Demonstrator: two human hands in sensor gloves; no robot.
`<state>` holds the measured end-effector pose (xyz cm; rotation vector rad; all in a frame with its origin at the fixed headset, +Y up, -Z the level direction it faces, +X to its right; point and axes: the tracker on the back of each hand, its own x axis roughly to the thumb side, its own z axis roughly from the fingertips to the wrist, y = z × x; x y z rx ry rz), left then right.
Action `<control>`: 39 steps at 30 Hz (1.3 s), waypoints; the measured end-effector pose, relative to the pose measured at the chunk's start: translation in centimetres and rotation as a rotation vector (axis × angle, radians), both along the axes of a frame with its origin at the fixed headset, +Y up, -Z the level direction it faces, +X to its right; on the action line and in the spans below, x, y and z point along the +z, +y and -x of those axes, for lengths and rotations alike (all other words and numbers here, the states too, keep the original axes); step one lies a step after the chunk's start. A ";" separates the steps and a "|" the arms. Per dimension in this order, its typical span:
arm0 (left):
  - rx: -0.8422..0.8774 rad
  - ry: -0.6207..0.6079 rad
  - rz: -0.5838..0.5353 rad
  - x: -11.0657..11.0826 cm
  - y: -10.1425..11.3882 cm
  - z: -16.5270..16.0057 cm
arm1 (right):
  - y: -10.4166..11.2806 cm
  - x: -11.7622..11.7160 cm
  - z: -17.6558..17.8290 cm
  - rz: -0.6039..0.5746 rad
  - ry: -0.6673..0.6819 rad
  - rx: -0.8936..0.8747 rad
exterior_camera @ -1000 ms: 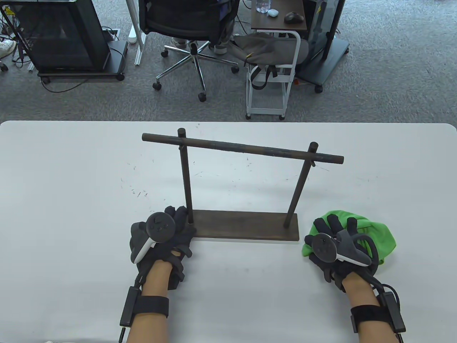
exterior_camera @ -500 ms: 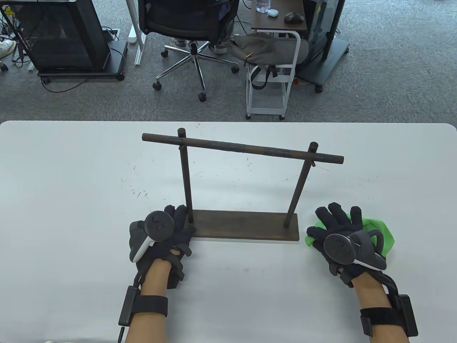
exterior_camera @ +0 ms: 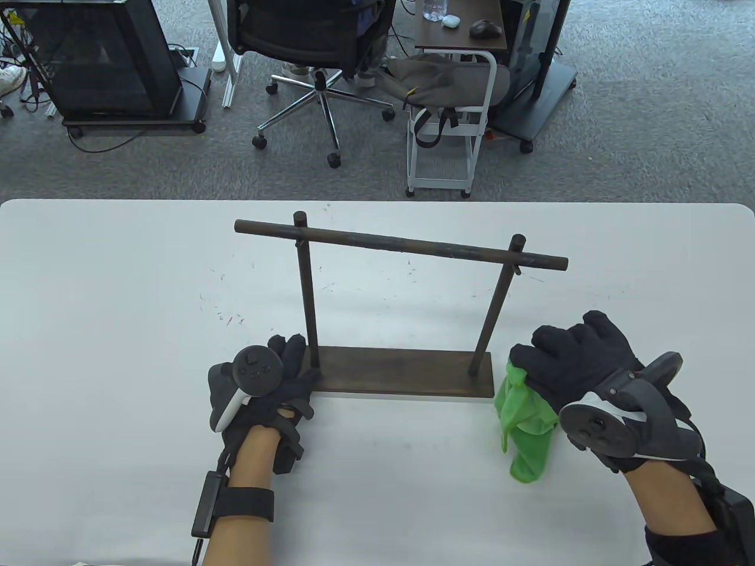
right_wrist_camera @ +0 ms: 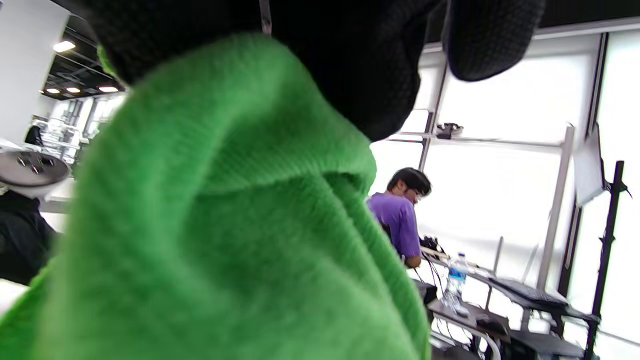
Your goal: Hang square towel on desktop hanging rack
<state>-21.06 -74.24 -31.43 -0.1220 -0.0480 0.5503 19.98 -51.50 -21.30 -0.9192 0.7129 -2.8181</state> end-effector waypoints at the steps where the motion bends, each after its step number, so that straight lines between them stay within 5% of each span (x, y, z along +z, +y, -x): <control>1: -0.008 0.003 -0.001 0.0 0.1 0.0 | 0.8 0.3 0.3 -0.013 0.010 -0.004; 10: -0.012 0.014 -0.001 0.1 0.3 0.1 | 9.6 2.3 3.3 -0.130 0.120 -0.235; 21: 0.000 0.031 0.028 0.0 -0.4 0.5 | 17.2 -0.8 6.2 -0.118 0.088 -0.637; 31: 0.003 0.028 0.037 -0.1 -0.5 0.4 | 17.3 -4.9 6.6 -0.112 0.007 -1.061; 39: 0.012 0.023 0.029 -0.1 -0.3 0.3 | 13.7 -8.2 8.2 0.027 -0.022 -0.962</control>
